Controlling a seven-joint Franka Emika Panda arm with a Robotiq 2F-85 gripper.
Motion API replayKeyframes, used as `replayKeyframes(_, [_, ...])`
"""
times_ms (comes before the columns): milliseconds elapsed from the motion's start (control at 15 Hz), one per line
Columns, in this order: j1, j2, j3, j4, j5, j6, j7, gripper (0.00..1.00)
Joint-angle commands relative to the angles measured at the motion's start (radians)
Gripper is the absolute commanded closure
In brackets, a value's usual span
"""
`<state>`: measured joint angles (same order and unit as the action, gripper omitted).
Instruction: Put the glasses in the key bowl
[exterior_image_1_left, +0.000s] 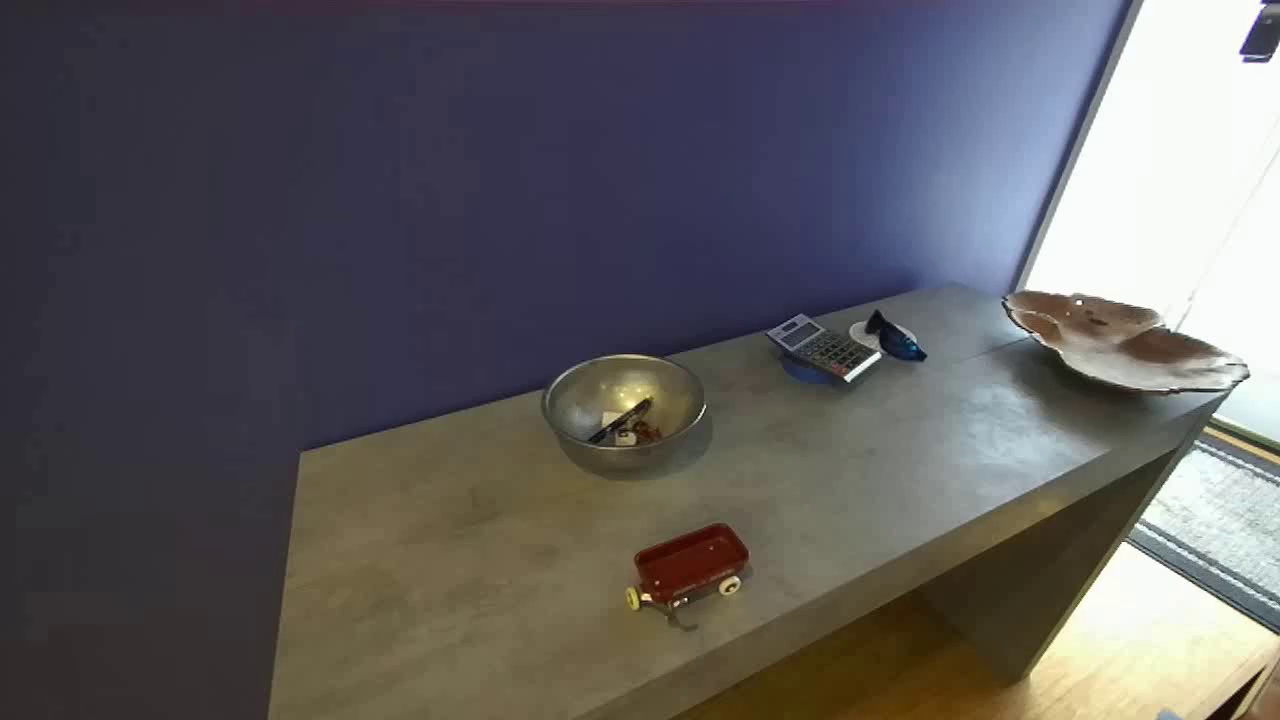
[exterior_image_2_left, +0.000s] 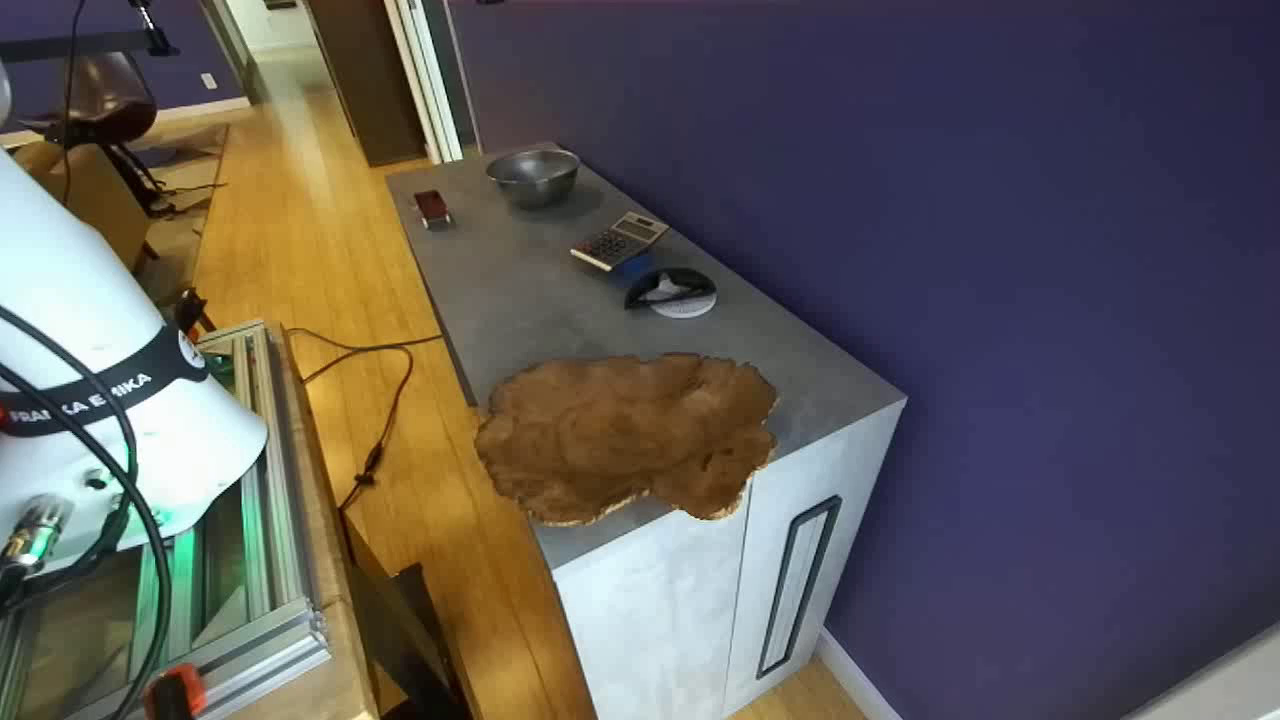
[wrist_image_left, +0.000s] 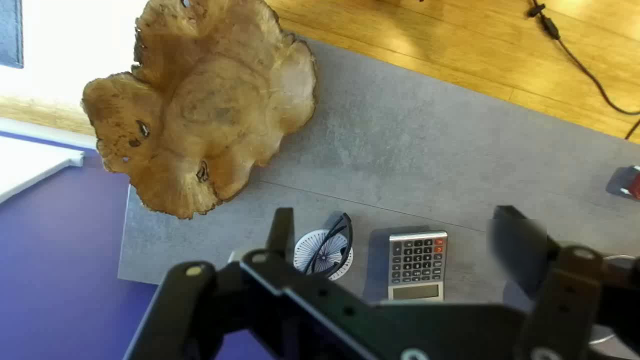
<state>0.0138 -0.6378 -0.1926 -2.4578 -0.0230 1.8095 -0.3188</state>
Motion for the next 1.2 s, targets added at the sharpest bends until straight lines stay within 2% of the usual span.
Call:
replayKeyframes(0, [-0.014,0.002,0.011,0.002,0.007,-0.002,-0.006,0.0])
replayKeyframes(200, [0.027,0.076,0.059,-0.013,0.074,0.148,0.072,0.0])
replayKeyframes(400, [0.073,0.195,0.145,-0.04,0.146,0.331,0.169,0.0])
replayKeyframes(667, [0.091,0.445,0.251,-0.028,0.114,0.544,0.313,0.0])
replayKeyframes(800, [0.083,0.585,0.269,-0.002,0.106,0.632,0.365,0.0])
replayKeyframes(867, [0.083,0.653,0.27,0.013,0.113,0.659,0.377,0.0])
replayKeyframes(933, [0.091,0.722,0.261,0.043,0.163,0.633,0.339,0.0])
replayKeyframes(1000, [0.089,0.589,0.269,-0.032,0.122,0.634,0.346,0.0])
replayKeyframes(1133, [0.087,0.658,0.269,-0.016,0.121,0.652,0.346,0.0])
